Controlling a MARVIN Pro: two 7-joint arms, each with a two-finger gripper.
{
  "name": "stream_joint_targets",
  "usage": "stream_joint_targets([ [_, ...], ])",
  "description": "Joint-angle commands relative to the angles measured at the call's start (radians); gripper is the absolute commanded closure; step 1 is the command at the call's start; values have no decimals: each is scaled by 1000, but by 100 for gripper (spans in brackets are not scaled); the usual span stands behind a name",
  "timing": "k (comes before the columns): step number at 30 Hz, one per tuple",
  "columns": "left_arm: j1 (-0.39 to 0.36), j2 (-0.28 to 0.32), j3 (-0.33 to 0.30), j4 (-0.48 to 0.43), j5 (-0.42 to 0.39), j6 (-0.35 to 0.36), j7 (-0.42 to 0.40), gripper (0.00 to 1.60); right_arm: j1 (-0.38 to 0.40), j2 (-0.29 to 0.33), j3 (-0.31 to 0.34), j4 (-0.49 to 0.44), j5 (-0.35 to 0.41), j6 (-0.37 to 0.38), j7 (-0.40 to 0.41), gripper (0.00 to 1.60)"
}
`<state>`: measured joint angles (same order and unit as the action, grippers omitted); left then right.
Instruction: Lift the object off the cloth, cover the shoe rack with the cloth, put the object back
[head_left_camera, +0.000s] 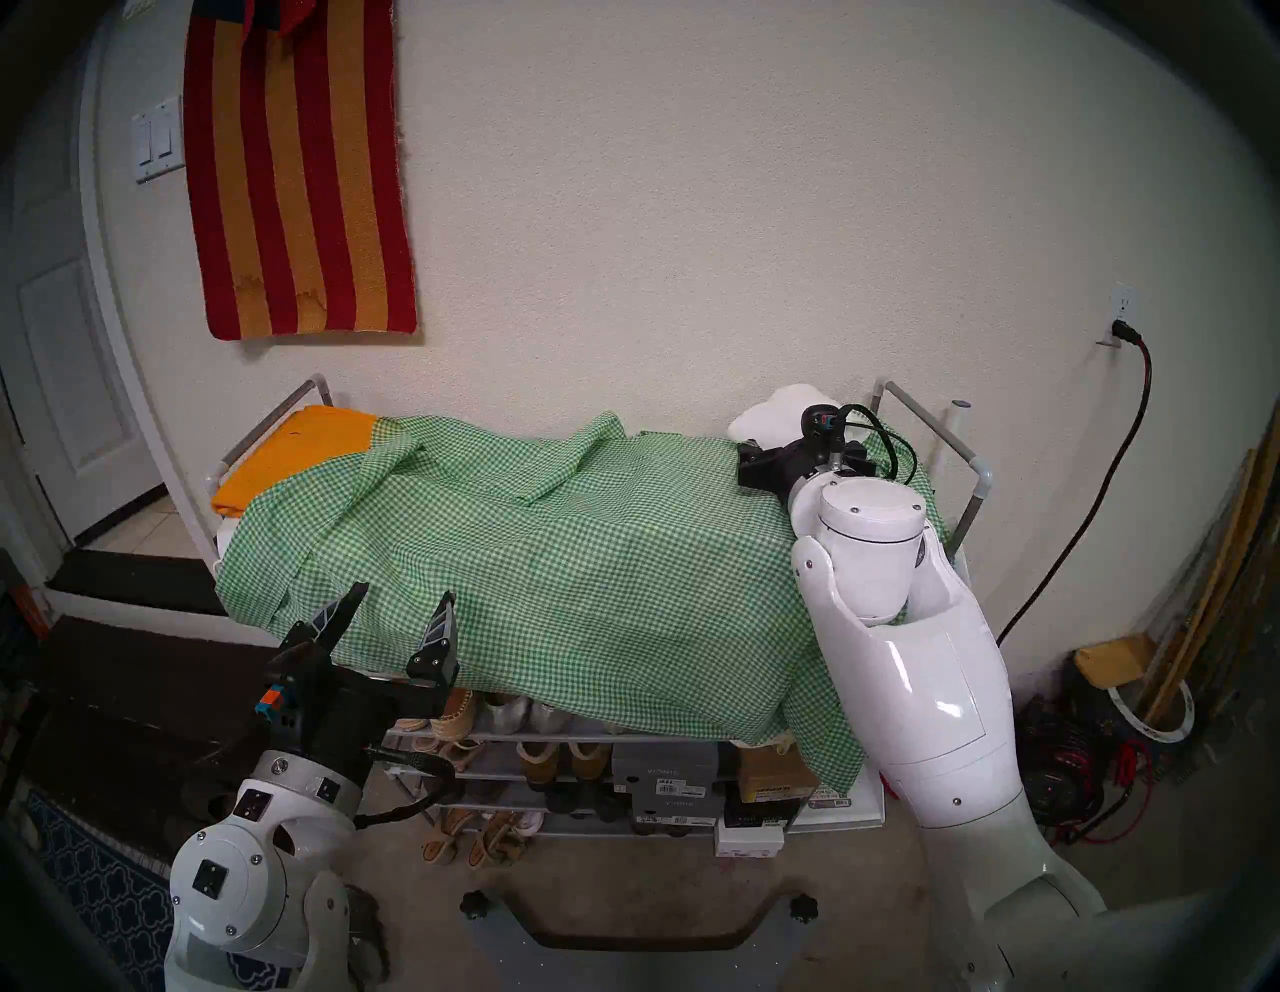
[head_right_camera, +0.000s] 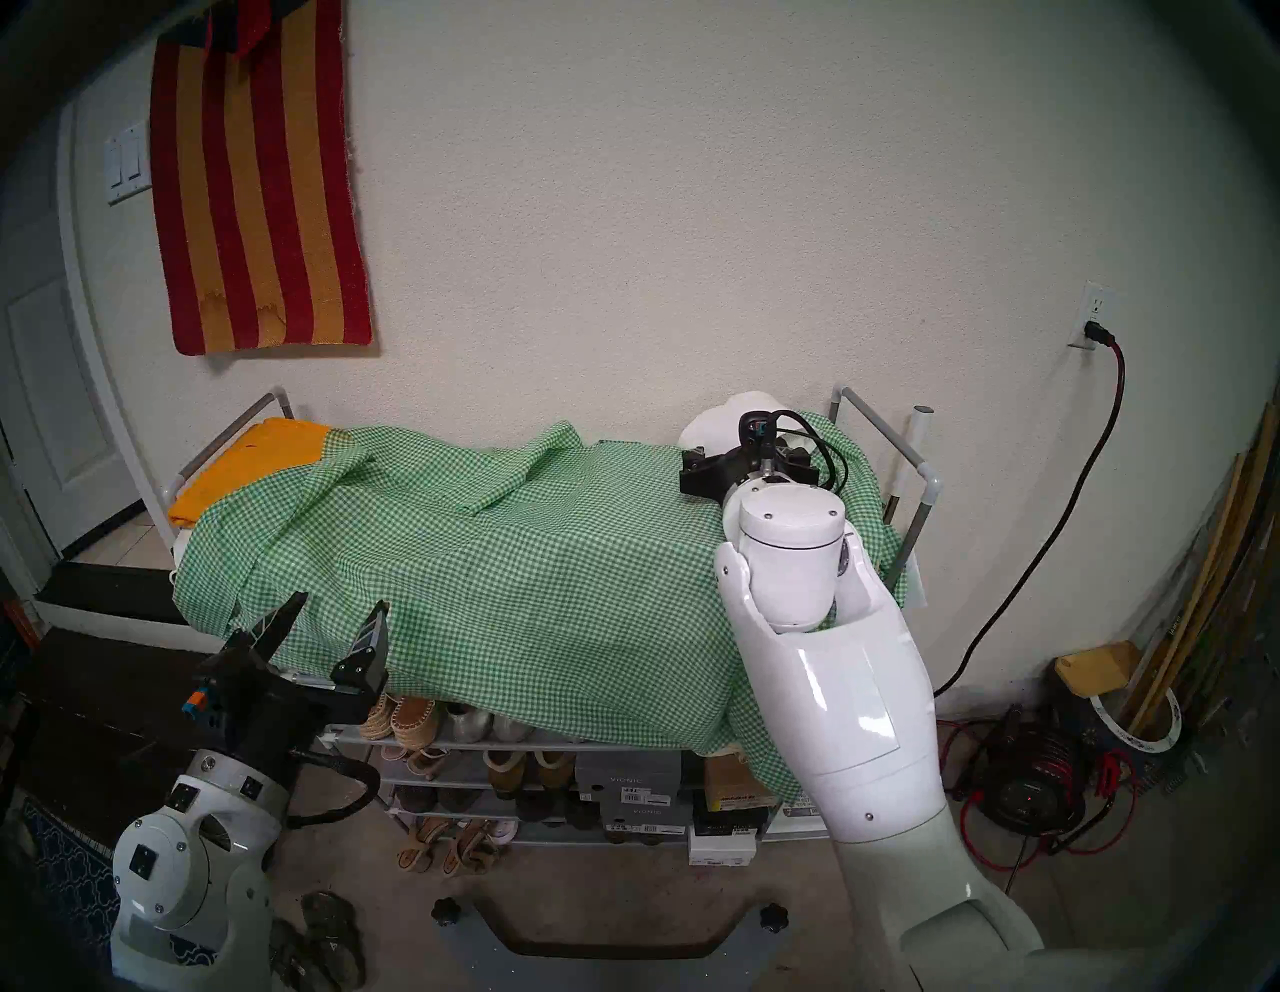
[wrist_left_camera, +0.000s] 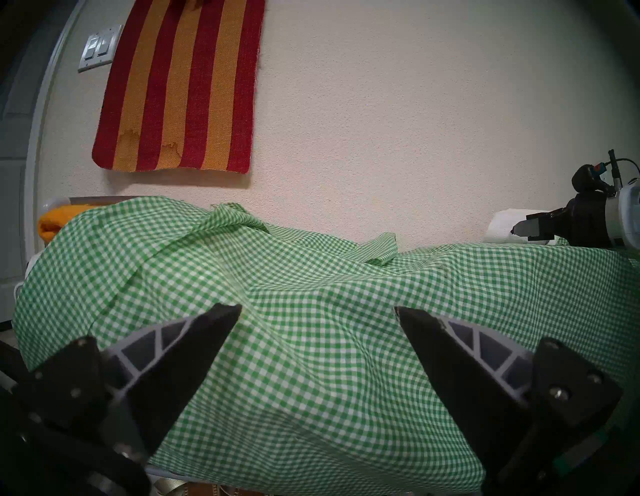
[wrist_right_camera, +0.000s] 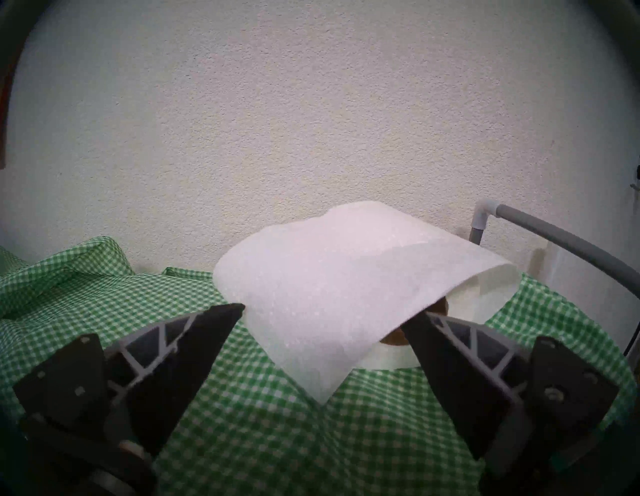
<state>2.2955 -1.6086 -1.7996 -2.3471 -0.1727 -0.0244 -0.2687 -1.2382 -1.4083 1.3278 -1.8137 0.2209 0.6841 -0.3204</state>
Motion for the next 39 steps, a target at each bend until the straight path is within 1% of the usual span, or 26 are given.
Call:
stream_joint_targets([
  [1,-1,2,0,-1,-2,2,-2,0,21,-5,6,43,11,-9,14,0],
  [7,-1,2,0,-1,-2,2,-2,0,30,-5,-2,82,4,-30,20,0],
  [17,-1,2,0,-1,-2,2,-2,0,47,-7,-20,119,5,-57,36,0],
  [20,-1,2,0,-1,-2,2,-2,0,65,-8,-17,163,13,-79,50,0],
  [24,-1,2,0,-1,-1,2,-2,0,87,-16,-12,203,21,-86,58,0],
  [26,-1,2,0,-1,-1,2,-2,0,106,-23,-16,240,22,-96,62,0],
  [27,-1,2,0,-1,-1,2,-2,0,106,-23,-16,240,22,-96,62,0],
  [28,-1,2,0,-1,-1,2,-2,0,119,-28,-17,262,24,-101,64,0],
  [34,-1,2,0,-1,-1,2,-2,0,134,-36,-18,286,28,-110,67,0],
  [35,-1,2,0,-1,-1,2,-2,0,136,-38,-20,291,28,-112,67,17],
  [36,-1,2,0,-1,-1,2,-2,0,138,-39,-22,298,27,-115,67,93],
  [37,-1,2,0,-1,-1,2,-2,0,141,-40,-23,306,25,-119,66,106],
  [38,-1,2,0,-1,-1,2,-2,0,144,-40,-24,314,24,-122,66,106],
  [39,-1,2,0,-1,-1,2,-2,0,146,-41,-24,320,24,-126,66,121],
])
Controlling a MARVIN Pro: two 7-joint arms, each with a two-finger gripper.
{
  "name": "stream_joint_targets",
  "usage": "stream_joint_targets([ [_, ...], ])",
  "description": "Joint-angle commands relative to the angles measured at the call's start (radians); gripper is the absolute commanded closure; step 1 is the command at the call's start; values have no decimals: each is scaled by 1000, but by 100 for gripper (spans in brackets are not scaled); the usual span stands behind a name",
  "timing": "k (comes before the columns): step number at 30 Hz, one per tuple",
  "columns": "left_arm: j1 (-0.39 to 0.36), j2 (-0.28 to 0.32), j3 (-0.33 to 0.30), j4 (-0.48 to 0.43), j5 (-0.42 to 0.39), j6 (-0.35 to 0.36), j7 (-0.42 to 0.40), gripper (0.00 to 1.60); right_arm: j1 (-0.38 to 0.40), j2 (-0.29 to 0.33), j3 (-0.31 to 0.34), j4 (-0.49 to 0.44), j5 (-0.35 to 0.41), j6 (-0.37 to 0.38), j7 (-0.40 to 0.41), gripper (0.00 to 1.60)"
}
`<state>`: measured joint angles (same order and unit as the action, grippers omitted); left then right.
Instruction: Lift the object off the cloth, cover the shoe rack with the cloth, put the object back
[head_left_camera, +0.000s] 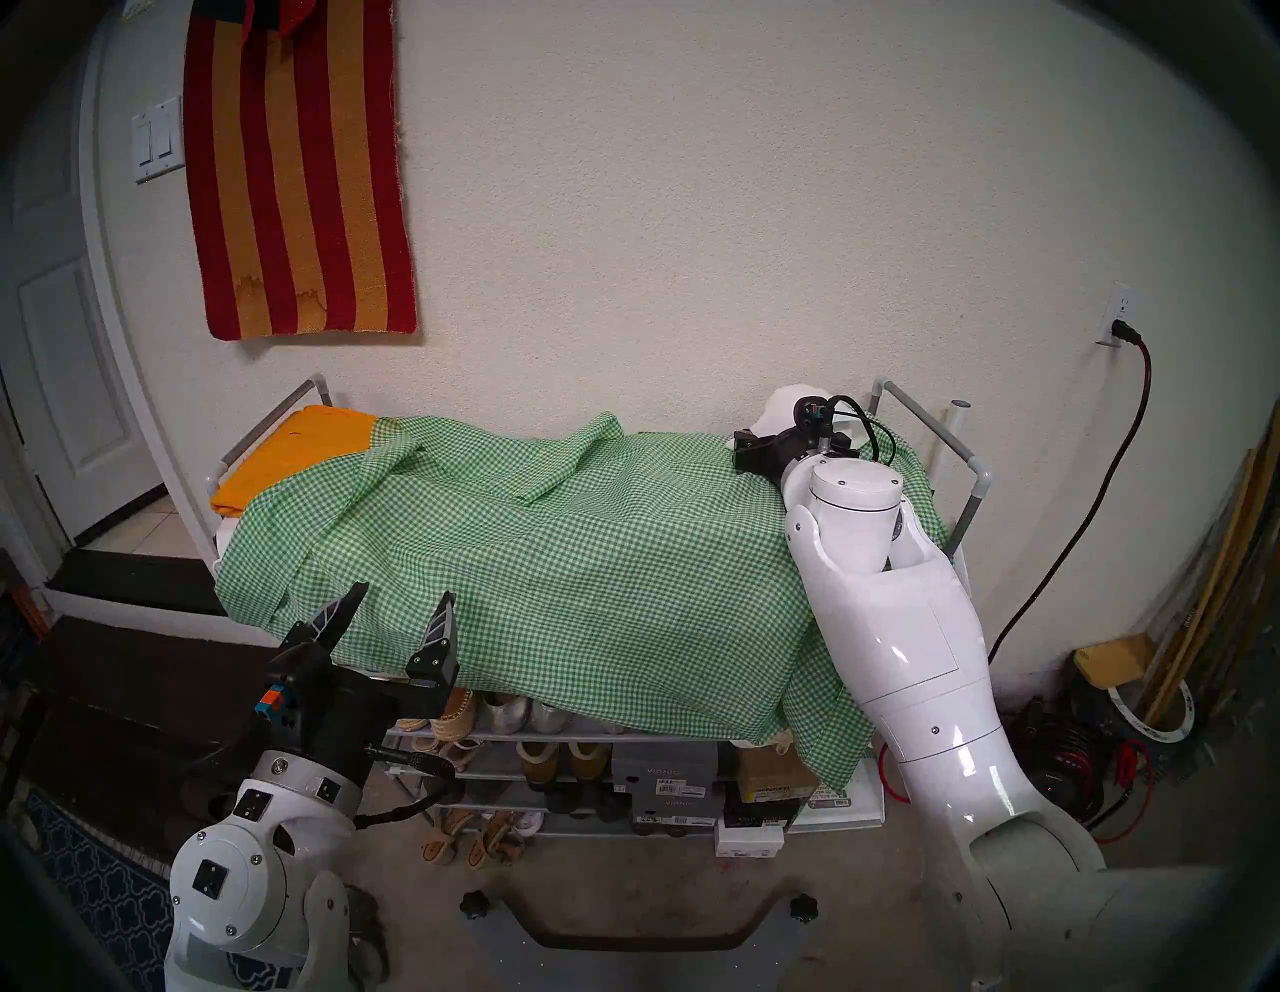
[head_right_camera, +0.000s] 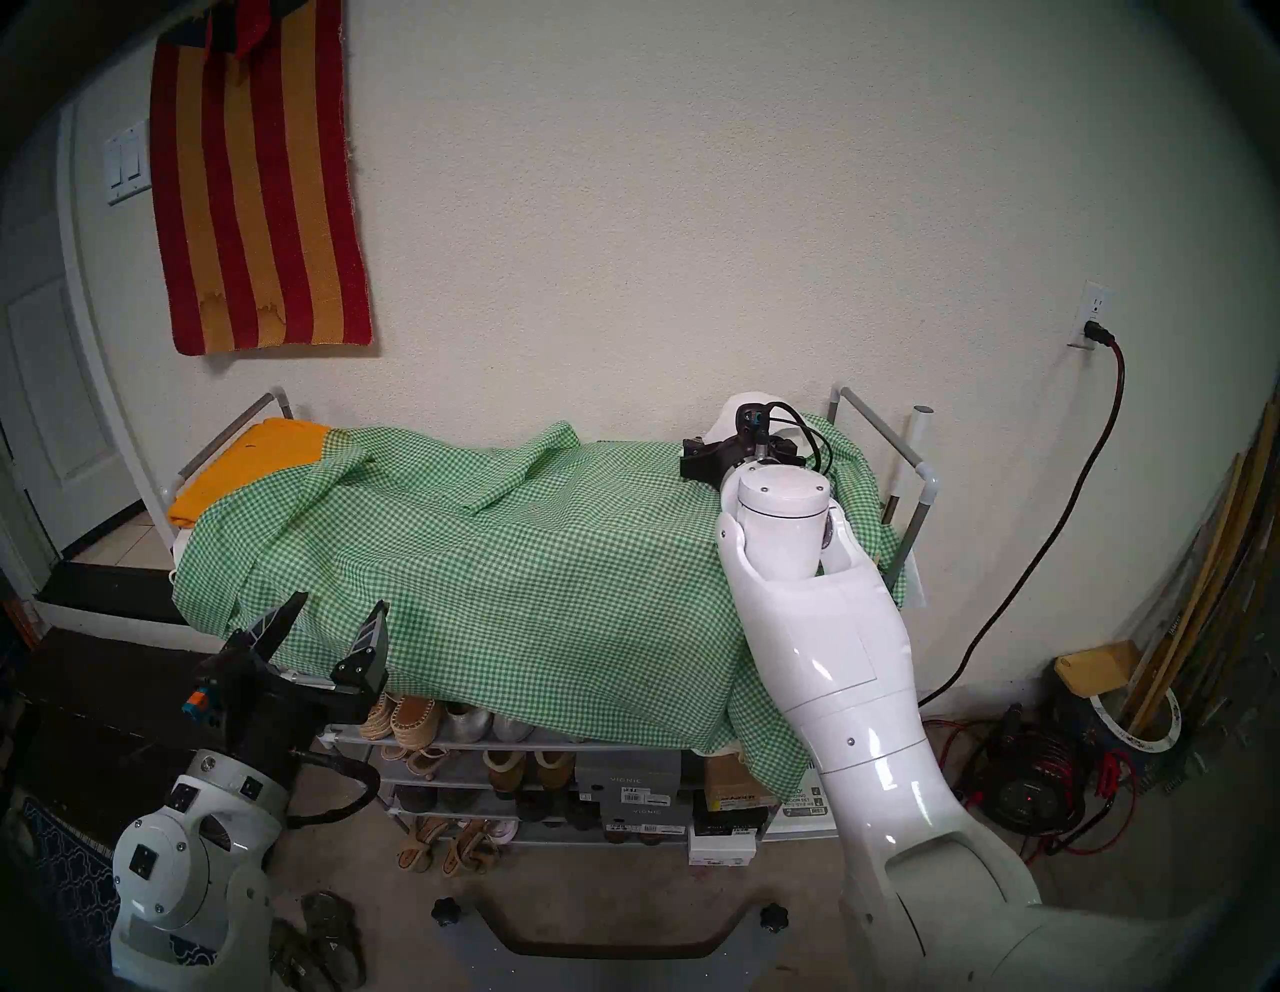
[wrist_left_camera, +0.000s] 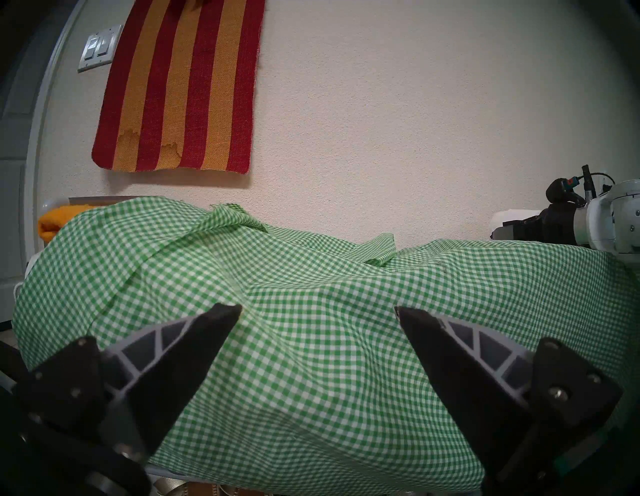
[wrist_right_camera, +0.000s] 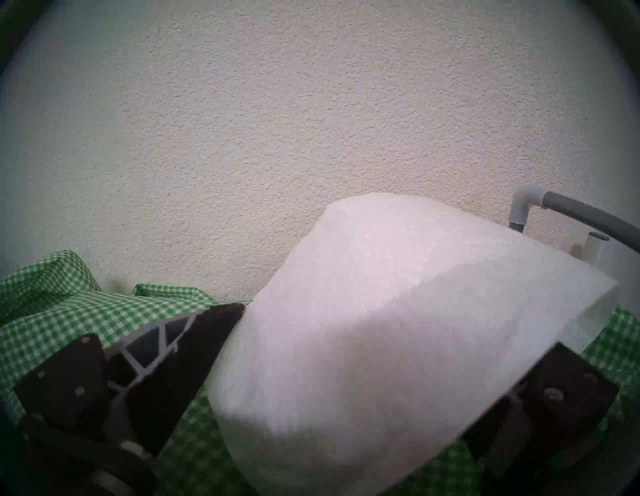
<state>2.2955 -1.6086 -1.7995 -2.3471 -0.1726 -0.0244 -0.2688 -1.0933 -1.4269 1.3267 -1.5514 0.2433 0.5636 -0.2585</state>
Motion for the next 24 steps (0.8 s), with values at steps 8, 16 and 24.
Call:
stream_joint_targets([
  [8,-1,1,0,-1,-1,2,-2,0,-16,-42,-36,72,-53,-90,-75,160],
  [16,-1,1,0,-1,-1,2,-2,0,-58,-75,-77,-13,-167,-156,-214,160],
  [24,-1,1,0,-1,-1,2,-2,0,-63,-88,-108,-27,-234,-160,-301,160],
])
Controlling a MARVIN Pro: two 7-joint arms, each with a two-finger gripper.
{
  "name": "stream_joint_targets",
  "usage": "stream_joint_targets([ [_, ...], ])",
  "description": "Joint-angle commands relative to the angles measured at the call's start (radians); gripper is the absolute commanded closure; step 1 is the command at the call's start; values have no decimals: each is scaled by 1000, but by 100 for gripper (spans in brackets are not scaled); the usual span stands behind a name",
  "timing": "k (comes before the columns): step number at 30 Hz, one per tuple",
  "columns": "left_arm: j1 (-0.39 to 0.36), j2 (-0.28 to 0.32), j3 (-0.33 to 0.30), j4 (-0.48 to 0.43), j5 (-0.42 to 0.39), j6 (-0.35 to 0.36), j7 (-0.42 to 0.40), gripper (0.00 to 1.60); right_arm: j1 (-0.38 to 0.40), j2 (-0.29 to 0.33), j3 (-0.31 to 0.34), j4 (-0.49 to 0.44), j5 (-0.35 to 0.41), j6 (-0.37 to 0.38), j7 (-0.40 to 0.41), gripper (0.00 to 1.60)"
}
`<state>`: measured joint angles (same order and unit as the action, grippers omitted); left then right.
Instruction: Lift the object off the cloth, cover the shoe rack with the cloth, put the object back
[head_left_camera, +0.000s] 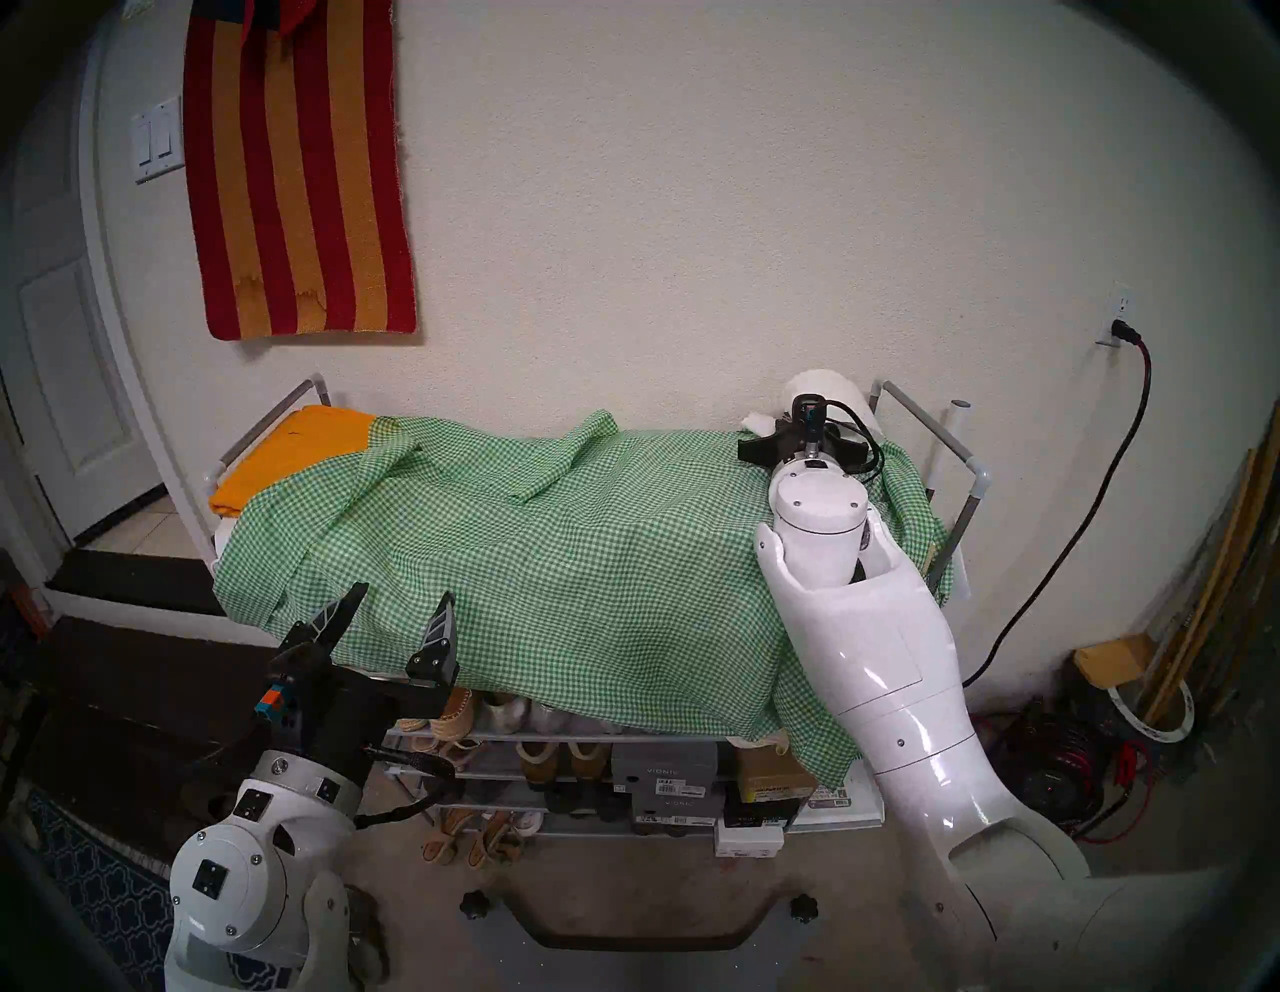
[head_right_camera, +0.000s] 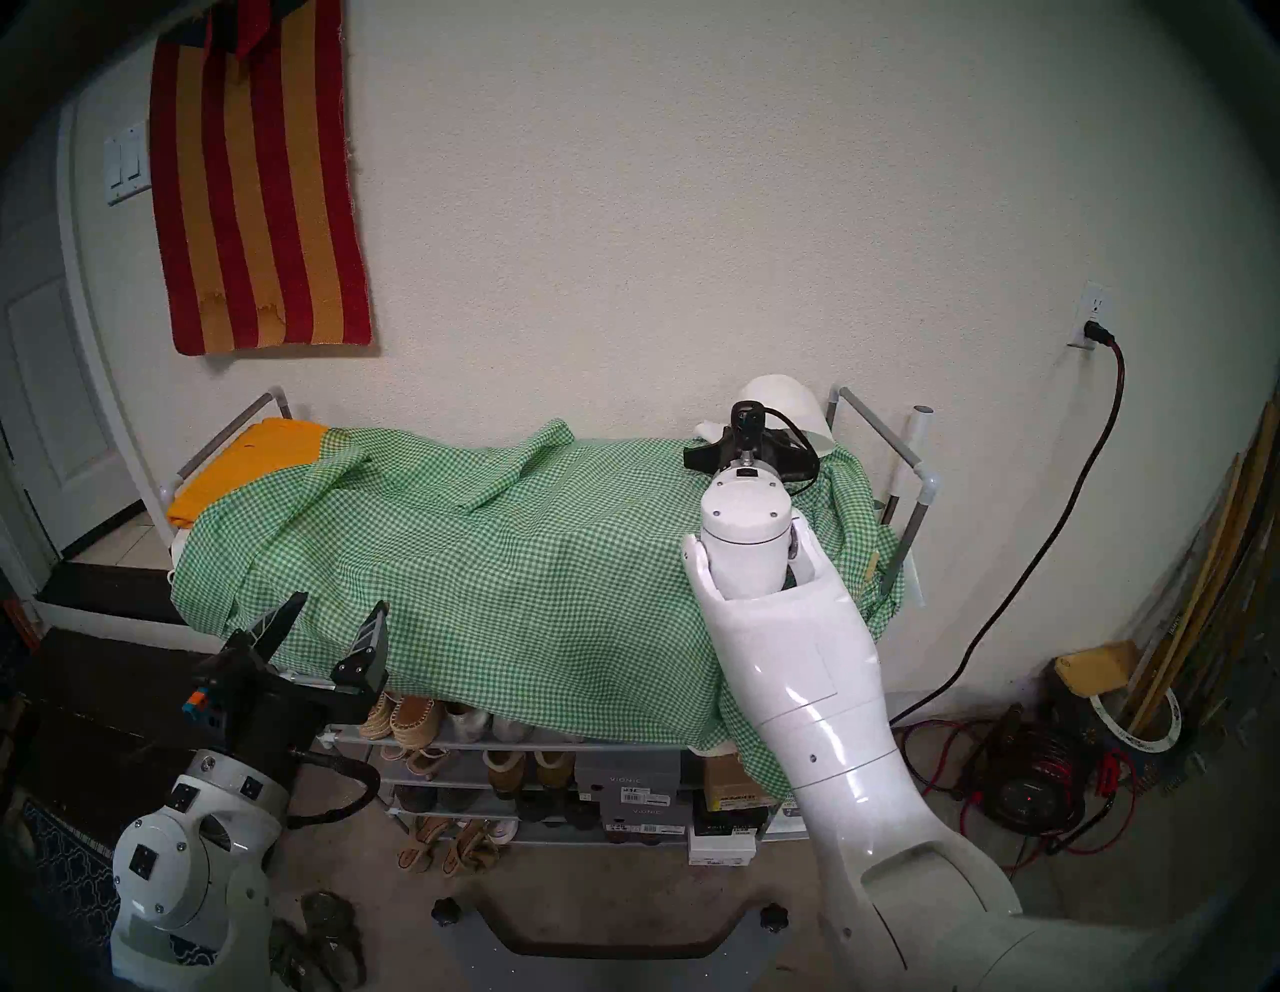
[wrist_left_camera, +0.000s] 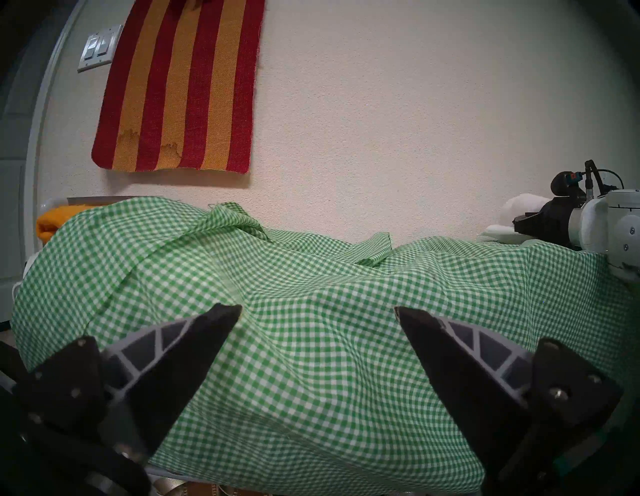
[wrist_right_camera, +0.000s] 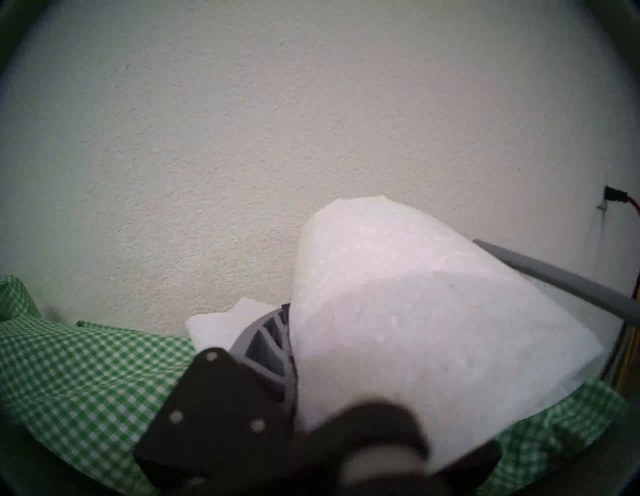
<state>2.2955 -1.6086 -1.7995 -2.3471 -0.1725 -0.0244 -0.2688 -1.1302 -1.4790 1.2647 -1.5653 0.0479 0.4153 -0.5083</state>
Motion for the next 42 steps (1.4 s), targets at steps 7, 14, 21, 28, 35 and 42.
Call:
stream_joint_targets([
  [7,-1,1,0,-1,-1,2,-2,0,-39,-49,-73,-10,-93,-70,-123,160],
  [14,-1,1,0,-1,-1,2,-2,0,-51,-72,-72,-30,-110,-125,-184,160],
  [21,-1,2,0,-1,-2,2,-2,0,-55,-68,-89,-31,-144,-140,-215,160],
  [28,-1,1,0,-1,-1,2,-2,0,-60,-94,-80,-53,-182,-203,-308,160],
  [35,-1,1,0,-1,-1,2,-2,0,-50,-109,-86,-71,-208,-234,-369,160],
  [42,-1,1,0,-1,-2,2,-2,0,-42,-106,-101,-83,-253,-232,-410,160],
])
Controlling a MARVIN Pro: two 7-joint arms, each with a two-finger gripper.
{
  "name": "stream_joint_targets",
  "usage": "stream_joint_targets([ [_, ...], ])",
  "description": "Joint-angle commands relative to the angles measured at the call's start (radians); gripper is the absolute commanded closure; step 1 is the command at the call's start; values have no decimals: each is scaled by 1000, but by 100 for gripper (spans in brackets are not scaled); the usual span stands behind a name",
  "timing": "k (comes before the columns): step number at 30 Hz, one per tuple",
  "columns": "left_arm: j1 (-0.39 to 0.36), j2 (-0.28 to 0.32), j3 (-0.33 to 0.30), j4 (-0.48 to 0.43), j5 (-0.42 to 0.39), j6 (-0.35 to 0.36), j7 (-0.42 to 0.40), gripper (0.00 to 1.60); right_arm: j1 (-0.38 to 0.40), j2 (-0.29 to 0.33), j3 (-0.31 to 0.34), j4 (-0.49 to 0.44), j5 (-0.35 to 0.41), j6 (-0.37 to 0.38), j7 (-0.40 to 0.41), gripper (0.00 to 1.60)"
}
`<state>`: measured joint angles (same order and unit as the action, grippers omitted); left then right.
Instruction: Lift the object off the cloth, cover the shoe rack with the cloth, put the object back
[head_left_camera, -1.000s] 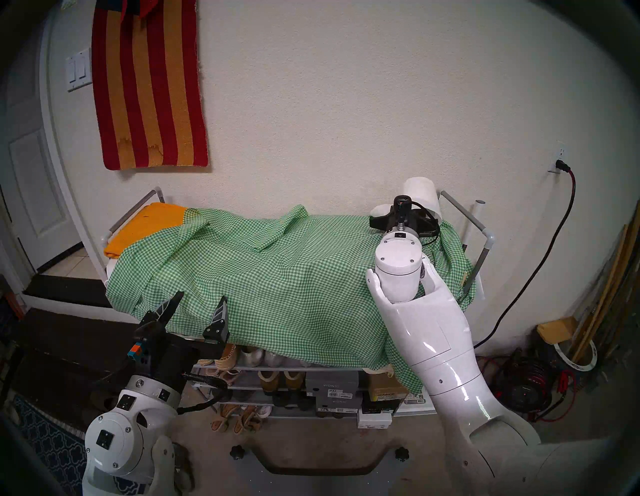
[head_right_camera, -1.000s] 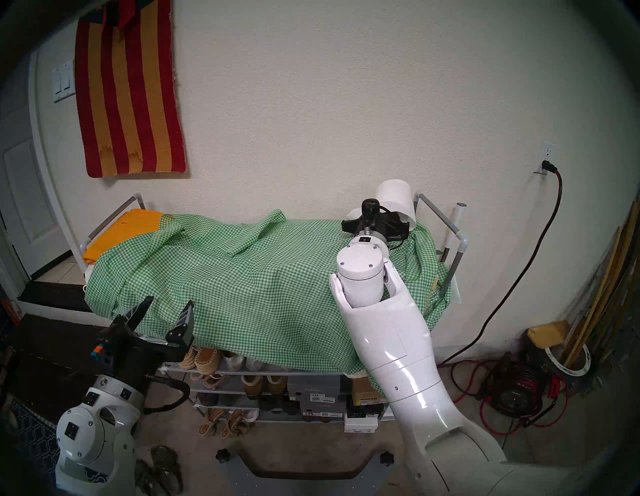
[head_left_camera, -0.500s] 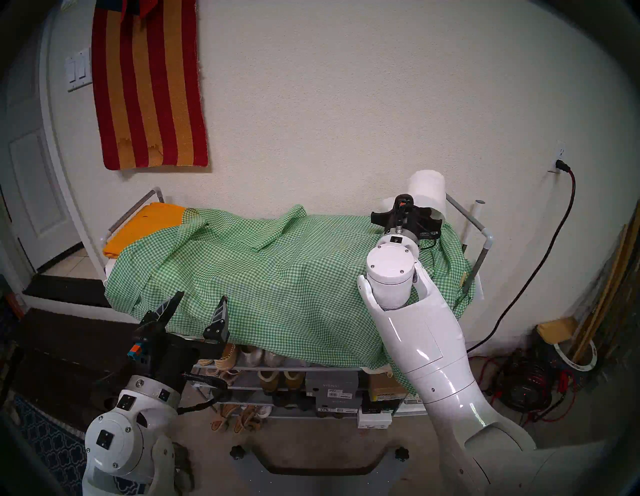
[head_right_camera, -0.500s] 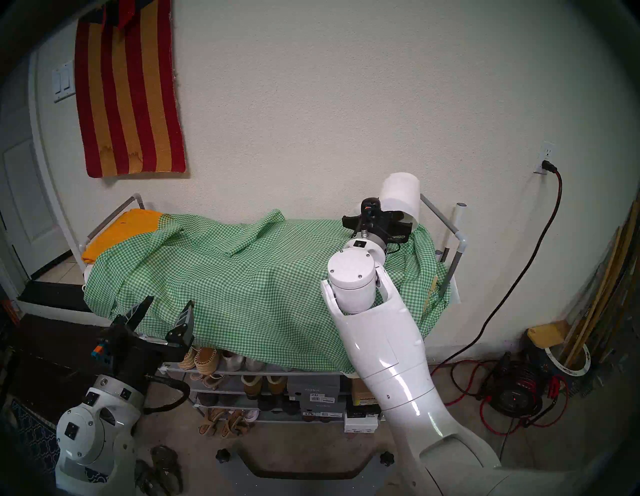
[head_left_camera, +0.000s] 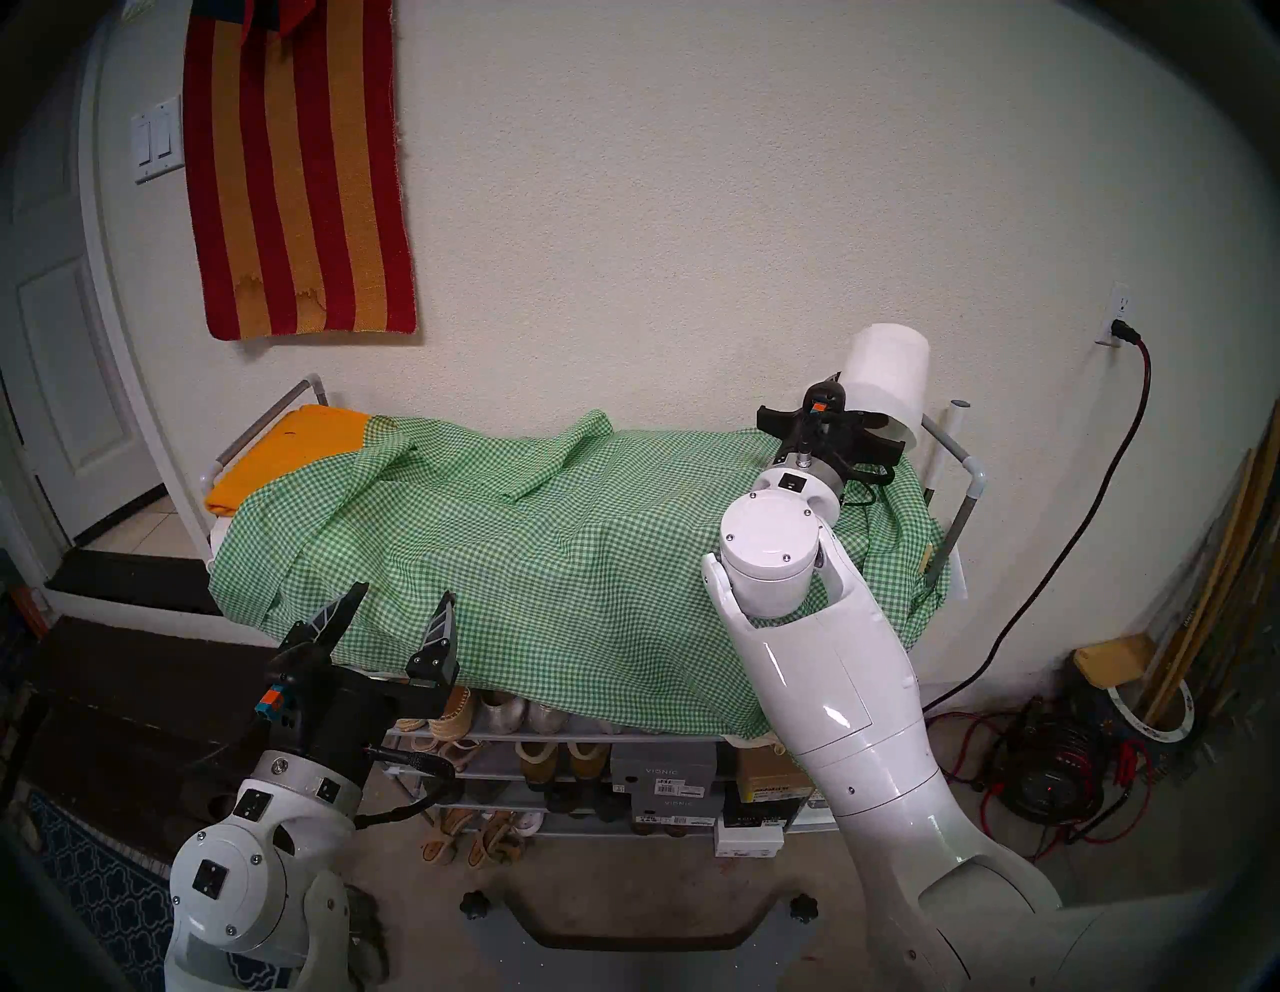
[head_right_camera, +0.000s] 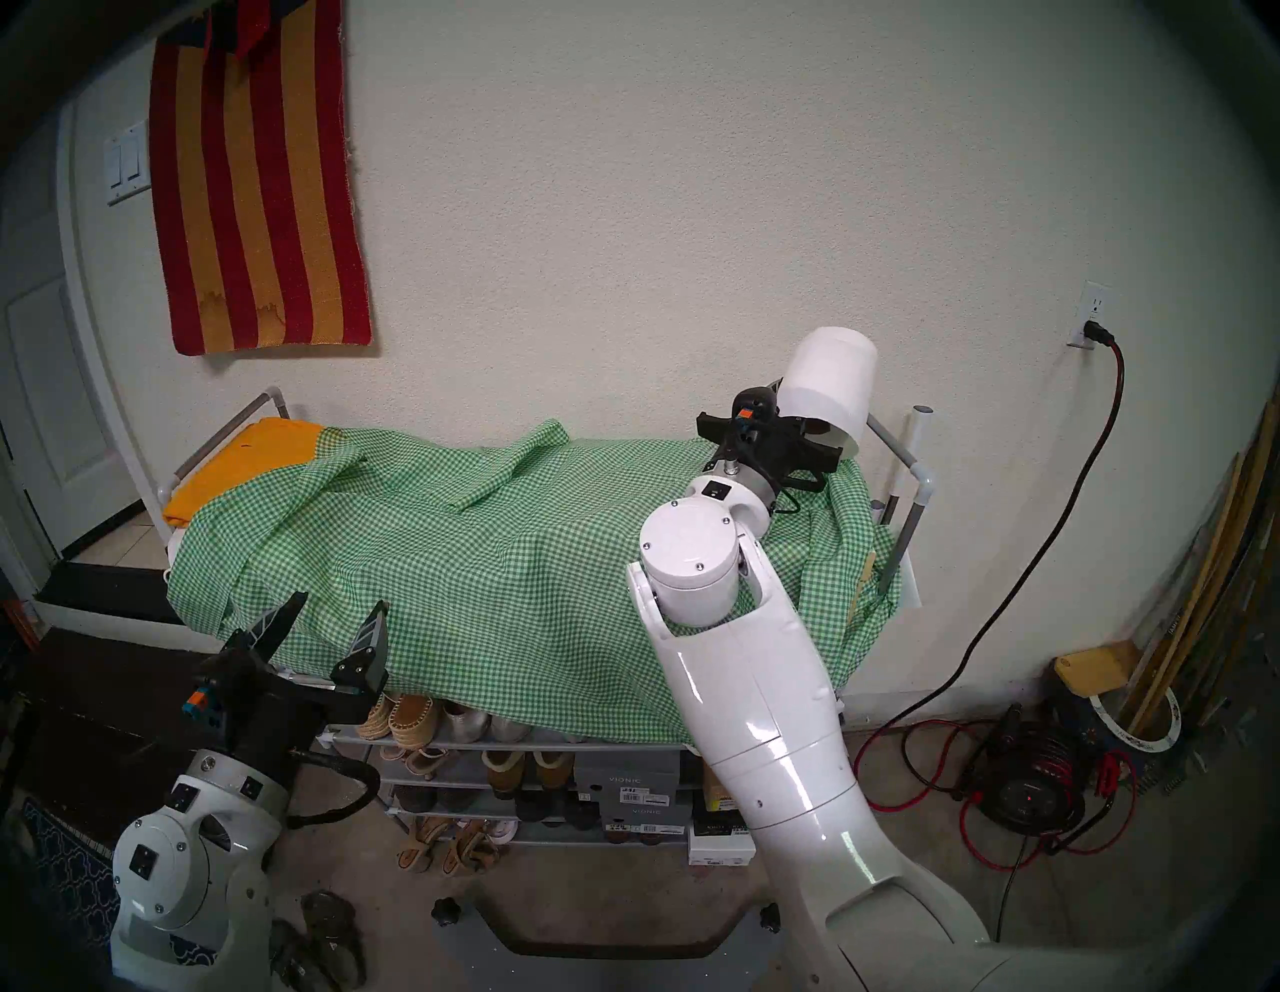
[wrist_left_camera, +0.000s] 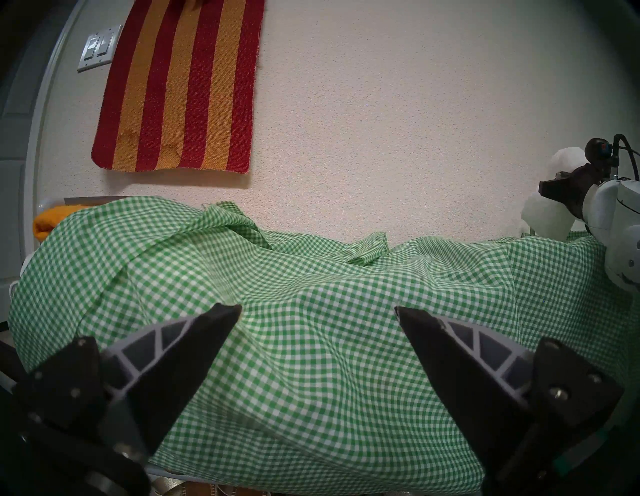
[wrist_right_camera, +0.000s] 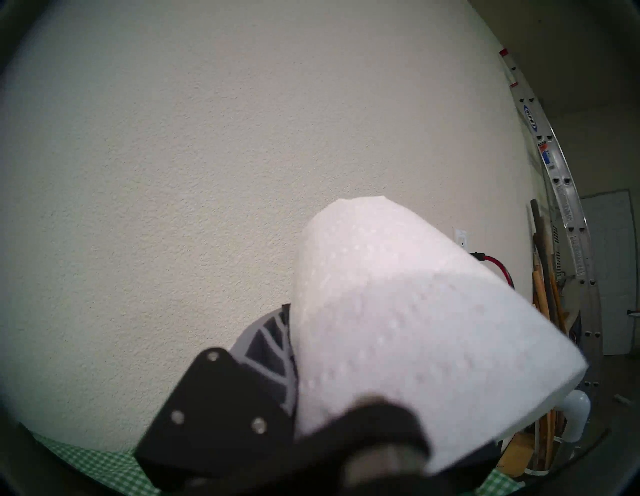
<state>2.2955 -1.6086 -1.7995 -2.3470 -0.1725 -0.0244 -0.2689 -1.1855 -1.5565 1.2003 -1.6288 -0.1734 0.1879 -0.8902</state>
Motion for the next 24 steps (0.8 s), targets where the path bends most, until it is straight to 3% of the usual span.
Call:
stream_joint_targets([
  [1,-1,1,0,-1,-2,2,-2,0,16,-26,-38,-21,-36,-2,-31,160],
  [15,-1,1,0,-1,-1,2,-2,0,31,-7,-37,-162,-54,145,-2,160],
  [24,-1,2,0,-1,-2,2,-2,0,37,0,-42,-213,-78,190,7,160],
])
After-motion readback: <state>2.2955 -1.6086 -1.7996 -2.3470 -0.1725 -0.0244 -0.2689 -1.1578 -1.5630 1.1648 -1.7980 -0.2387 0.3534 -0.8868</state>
